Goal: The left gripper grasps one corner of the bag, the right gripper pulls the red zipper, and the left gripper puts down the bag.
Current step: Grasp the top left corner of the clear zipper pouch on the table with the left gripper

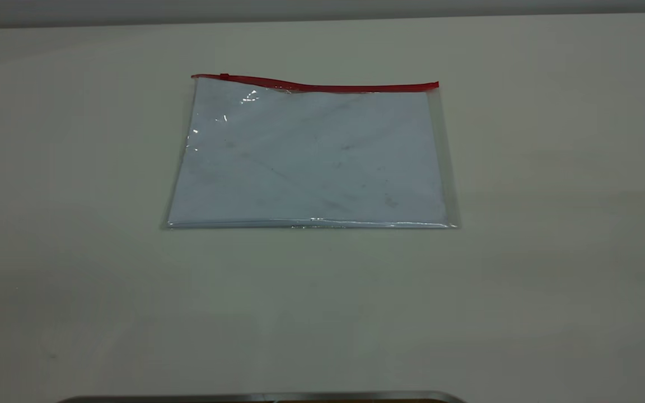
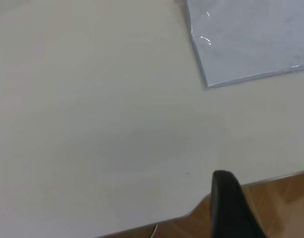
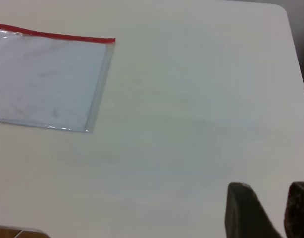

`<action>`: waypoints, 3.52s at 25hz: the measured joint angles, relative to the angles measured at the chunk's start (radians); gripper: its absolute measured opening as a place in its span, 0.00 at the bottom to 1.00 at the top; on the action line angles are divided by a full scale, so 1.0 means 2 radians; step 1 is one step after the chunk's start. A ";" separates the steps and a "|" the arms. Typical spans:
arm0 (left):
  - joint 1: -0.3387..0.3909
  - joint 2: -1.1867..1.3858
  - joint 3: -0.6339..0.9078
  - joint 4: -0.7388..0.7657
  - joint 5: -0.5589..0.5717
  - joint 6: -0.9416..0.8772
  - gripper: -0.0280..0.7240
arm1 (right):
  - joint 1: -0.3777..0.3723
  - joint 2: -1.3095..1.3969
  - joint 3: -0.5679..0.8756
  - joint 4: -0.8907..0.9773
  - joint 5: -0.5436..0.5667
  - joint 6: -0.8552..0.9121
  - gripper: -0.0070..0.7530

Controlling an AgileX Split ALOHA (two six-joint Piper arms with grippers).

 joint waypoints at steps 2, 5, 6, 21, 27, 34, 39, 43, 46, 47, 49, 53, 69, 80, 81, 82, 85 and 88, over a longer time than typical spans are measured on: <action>0.000 0.000 0.000 0.000 0.000 0.000 0.61 | 0.000 0.000 0.000 0.000 0.000 0.000 0.32; 0.000 0.000 0.000 0.000 0.000 0.000 0.61 | 0.000 0.000 0.000 0.000 0.000 0.000 0.32; 0.000 0.000 0.000 0.000 0.000 0.000 0.61 | 0.000 0.000 0.000 0.000 0.000 0.000 0.32; 0.000 0.000 0.000 0.000 0.000 0.000 0.61 | -0.001 0.000 0.000 0.000 0.000 0.000 0.32; 0.000 0.000 0.000 0.000 0.000 0.000 0.61 | -0.001 0.000 0.000 0.000 0.000 0.000 0.32; 0.000 0.000 0.000 -0.021 0.000 0.000 0.61 | -0.001 0.000 0.000 0.000 0.000 0.000 0.32; 0.000 0.000 0.000 -0.023 0.000 0.000 0.61 | -0.001 0.000 0.000 0.000 0.000 0.000 0.32; 0.000 0.000 0.000 -0.023 0.000 -0.002 0.60 | -0.001 0.000 0.000 0.000 0.000 0.000 0.32; 0.000 0.001 -0.003 -0.023 -0.014 -0.017 0.59 | -0.001 0.002 0.000 0.002 0.000 -0.005 0.32; 0.000 0.004 -0.004 -0.023 -0.032 -0.024 0.59 | -0.001 0.009 -0.001 0.004 -0.002 -0.009 0.32; 0.000 0.025 -0.007 -0.023 -0.078 -0.038 0.58 | -0.001 0.035 -0.005 0.009 -0.012 -0.016 0.32; 0.000 0.125 -0.008 -0.027 -0.173 -0.044 0.58 | -0.001 0.122 -0.007 0.031 -0.092 -0.051 0.34; 0.000 0.644 -0.123 -0.215 -0.333 0.187 0.70 | -0.001 0.616 -0.082 0.301 -0.390 -0.325 0.55; 0.000 0.946 -0.303 -0.351 -0.357 0.352 0.71 | -0.001 0.856 -0.220 0.613 -0.301 -0.606 0.55; 0.000 0.971 -0.322 -0.360 -0.357 0.362 0.71 | -0.001 0.866 -0.225 0.639 -0.295 -0.628 0.55; 0.000 0.997 -0.337 -0.367 -0.357 0.369 0.71 | -0.001 0.876 -0.229 0.663 -0.290 -0.646 0.55; 0.000 1.066 -0.392 -0.380 -0.353 0.377 0.71 | -0.001 0.899 -0.235 0.710 -0.272 -0.684 0.55; 0.000 1.127 -0.449 -0.385 -0.341 0.377 0.71 | -0.001 0.912 -0.236 0.725 -0.259 -0.698 0.56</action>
